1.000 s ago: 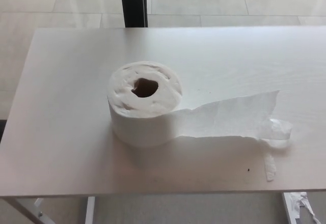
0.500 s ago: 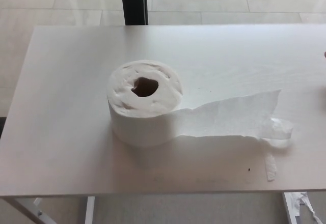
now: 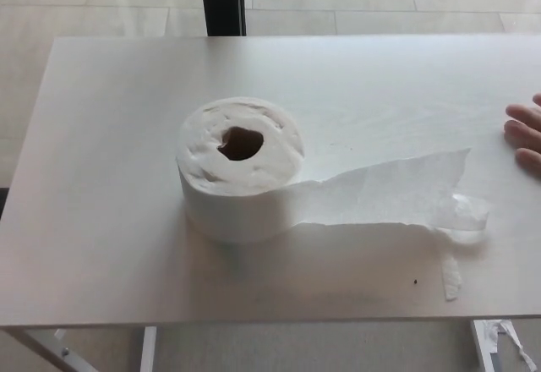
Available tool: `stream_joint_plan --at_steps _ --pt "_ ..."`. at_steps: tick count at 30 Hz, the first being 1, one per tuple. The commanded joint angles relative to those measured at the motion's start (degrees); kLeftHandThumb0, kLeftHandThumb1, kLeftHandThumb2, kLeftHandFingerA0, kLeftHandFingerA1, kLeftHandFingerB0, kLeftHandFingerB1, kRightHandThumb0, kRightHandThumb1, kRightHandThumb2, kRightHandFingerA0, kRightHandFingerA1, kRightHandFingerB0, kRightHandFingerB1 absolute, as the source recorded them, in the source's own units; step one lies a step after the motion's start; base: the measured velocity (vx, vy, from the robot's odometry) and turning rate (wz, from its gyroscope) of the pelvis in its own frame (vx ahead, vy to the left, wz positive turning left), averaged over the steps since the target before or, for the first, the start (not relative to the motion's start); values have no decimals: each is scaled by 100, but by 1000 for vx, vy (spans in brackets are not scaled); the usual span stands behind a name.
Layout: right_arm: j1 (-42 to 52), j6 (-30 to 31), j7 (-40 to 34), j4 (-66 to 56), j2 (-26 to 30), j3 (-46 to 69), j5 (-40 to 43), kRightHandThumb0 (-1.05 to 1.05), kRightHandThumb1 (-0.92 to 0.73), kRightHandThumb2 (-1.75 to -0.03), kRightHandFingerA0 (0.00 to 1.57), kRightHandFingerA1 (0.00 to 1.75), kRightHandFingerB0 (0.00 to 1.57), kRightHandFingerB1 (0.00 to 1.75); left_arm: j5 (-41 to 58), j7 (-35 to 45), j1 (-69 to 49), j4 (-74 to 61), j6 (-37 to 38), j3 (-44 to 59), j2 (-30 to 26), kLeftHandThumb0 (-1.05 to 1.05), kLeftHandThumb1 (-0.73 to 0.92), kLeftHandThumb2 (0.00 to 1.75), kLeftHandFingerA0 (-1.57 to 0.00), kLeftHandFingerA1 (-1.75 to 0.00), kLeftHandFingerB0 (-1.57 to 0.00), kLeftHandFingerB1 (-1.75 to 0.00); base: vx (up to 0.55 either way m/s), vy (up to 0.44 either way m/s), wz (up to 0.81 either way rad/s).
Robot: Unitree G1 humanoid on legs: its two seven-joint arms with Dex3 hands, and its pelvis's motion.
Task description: A toilet paper roll is kept in the middle of the desk infront of the robot. The robot places its left hand on the top of the toilet paper roll to hold it still and uses its right hand to tear off a piece of toilet paper from it and hands the paper to a person
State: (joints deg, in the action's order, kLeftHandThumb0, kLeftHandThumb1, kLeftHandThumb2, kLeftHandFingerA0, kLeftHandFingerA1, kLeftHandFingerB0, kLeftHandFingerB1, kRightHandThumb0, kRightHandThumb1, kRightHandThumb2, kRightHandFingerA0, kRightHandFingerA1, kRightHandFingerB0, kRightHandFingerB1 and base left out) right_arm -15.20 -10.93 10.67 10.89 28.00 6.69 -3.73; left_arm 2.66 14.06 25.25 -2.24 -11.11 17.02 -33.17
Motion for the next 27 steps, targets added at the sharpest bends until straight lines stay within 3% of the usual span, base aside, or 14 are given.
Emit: stream_joint_plan --at_steps 1,2,3,4,5,6,11,19,20,23,24,27 --pt "-468 486 705 -1256 155 -2211 -2824 -81 -70 -62 26 46 31 33 -2309 250 1152 -1517 -1075 -2410 -70 -75 71 109 -35 -58 -25 -50 0 0 0" --pt "-489 509 736 -1247 172 -2285 -2849 -81 -70 -62 26 46 31 33 -2374 278 1132 -1502 -1059 -2508 -75 -75 71 109 -35 -58 -25 -50 0 0 0" --pt "-554 507 724 -1141 132 -2400 -2936 -79 -68 -61 27 45 33 34 -2611 234 1103 -1432 -999 -2705 3 -75 86 66 -41 -50 -38 -40 0 0 0" --pt "-642 543 731 -1059 122 -2568 -3076 -79 -70 -62 25 45 33 33 -2797 142 1064 -1340 -919 -2909 100 -77 85 66 -39 -51 -40 -41 0 0 0" --pt "-701 606 821 -1075 133 -2652 -3090 -79 -70 -62 24 43 33 32 -2885 155 1024 -1367 -1021 -3040 138 -79 71 112 -32 -59 -28 -50 0 0 0" --pt "-752 624 808 -1052 123 -2733 -3183 -80 -71 -62 23 45 32 34 -2967 86 979 -1347 -999 -3103 178 -79 87 66 -39 -52 -40 -41 0 0 0" --pt "-980 538 639 -867 109 -3051 -3325 -77 -68 -61 24 48 35 35 -3345 -331 732 -1317 -863 -3379 353 -75 85 65 -41 -53 -42 -43 0 0 0" --pt "-1134 613 463 -754 71 -3430 -3536 -75 -66 -61 25 50 36 37 -3898 -326 705 -1340 -1358 -3875 516 -74 83 63 -40 -54 -41 -40 0 0 0" --pt "-1142 637 483 -767 79 -3471 -3577 -75 -67 -61 25 48 35 37 -3939 -316 707 -1327 -1377 -3923 530 -70 63 105 -38 -62 -36 -54 0 0 0" --pt "-1167 722 500 -773 48 -3575 -3589 -75 -67 -61 25 48 36 37 -4052 -351 687 -1274 -1381 -4050 571 -71 63 105 -38 -61 -37 -55 0 0 0" --pt "-1168 732 478 -770 24 -3613 -3601 -76 -66 -61 26 48 36 36 -4120 -362 675 -1249 -1400 -4124 606 -75 79 65 -42 -52 -43 -41 0 0 0" --pt "-1164 750 451 -807 19 -3717 -3713 -77 -67 -62 25 49 35 37 -4250 -406 617 -1209 -1405 -4250 659 -73 80 64 -42 -53 -46 -42 0 0 0"
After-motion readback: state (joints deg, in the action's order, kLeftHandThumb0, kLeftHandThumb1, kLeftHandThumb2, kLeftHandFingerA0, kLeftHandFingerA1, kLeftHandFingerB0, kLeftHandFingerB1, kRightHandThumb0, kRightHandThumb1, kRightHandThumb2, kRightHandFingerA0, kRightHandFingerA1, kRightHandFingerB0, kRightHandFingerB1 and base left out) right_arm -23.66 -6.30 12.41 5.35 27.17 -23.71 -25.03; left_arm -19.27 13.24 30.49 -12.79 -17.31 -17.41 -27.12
